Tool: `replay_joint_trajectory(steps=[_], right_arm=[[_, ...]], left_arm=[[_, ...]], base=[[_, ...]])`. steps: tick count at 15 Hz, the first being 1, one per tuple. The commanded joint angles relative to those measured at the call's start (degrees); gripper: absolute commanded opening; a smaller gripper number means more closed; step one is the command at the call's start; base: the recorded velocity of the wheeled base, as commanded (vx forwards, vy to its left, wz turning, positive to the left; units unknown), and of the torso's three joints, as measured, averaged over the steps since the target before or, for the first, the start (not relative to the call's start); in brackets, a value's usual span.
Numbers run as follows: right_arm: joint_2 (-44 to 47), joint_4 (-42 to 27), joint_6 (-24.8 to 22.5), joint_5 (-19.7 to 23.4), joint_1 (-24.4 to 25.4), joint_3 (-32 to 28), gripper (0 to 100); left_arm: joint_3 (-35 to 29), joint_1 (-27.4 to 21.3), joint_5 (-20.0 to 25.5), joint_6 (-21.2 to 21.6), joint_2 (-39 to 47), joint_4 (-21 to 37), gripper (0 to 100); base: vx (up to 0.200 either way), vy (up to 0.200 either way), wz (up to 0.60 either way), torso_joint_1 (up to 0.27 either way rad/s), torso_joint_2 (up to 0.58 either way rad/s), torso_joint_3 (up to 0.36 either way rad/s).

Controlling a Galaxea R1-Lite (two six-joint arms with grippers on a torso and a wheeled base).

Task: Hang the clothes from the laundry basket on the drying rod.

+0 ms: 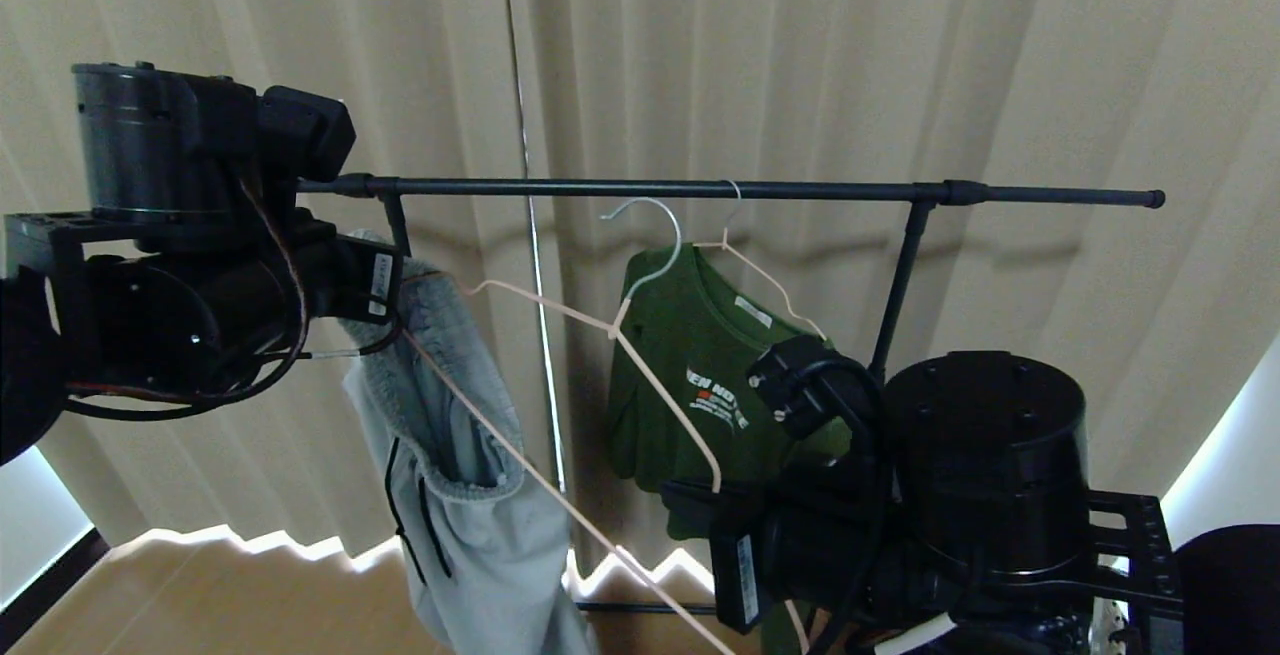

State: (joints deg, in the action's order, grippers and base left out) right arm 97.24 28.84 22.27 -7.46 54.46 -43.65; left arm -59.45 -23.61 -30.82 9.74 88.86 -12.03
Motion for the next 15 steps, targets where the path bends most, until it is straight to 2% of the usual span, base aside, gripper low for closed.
replay_joint_trajectory(steps=[1,5,7,8,10,15], right_arm=[[1.8,-0.2,0.8,-0.2,-0.1,-2.0,0],[3.2,0.4,0.8,-0.3,0.0,-2.7,0],[3.7,0.2,0.8,-0.3,0.0,-2.5,0],[3.7,-0.1,0.7,-0.4,0.0,-2.1,0],[3.7,-0.3,0.7,-0.4,0.0,-2.0,0],[4.2,-0.2,0.3,-0.4,-0.5,-2.2,0]], left_arm=[[0.1,0.0,-0.1,-0.1,-0.6,0.6,0],[0.0,-2.5,0.0,-1.2,-1.8,1.4,0],[0.4,-5.9,1.2,-1.6,-2.7,1.5,0],[0.8,-6.2,3.0,-0.7,-2.8,1.4,0],[1.4,-7.1,10.2,1.8,-3.5,1.5,0],[1.3,-11.0,19.7,2.7,-5.2,1.6,0]], base=[[0.000,0.000,0.00,0.000,0.00,0.000],[0.000,0.000,0.00,0.000,0.00,0.000],[0.000,0.000,0.00,0.000,0.00,0.000],[0.000,0.000,0.00,0.000,0.00,0.000],[0.000,0.000,0.00,0.000,0.00,0.000],[0.000,0.000,0.00,0.000,0.00,0.000]])
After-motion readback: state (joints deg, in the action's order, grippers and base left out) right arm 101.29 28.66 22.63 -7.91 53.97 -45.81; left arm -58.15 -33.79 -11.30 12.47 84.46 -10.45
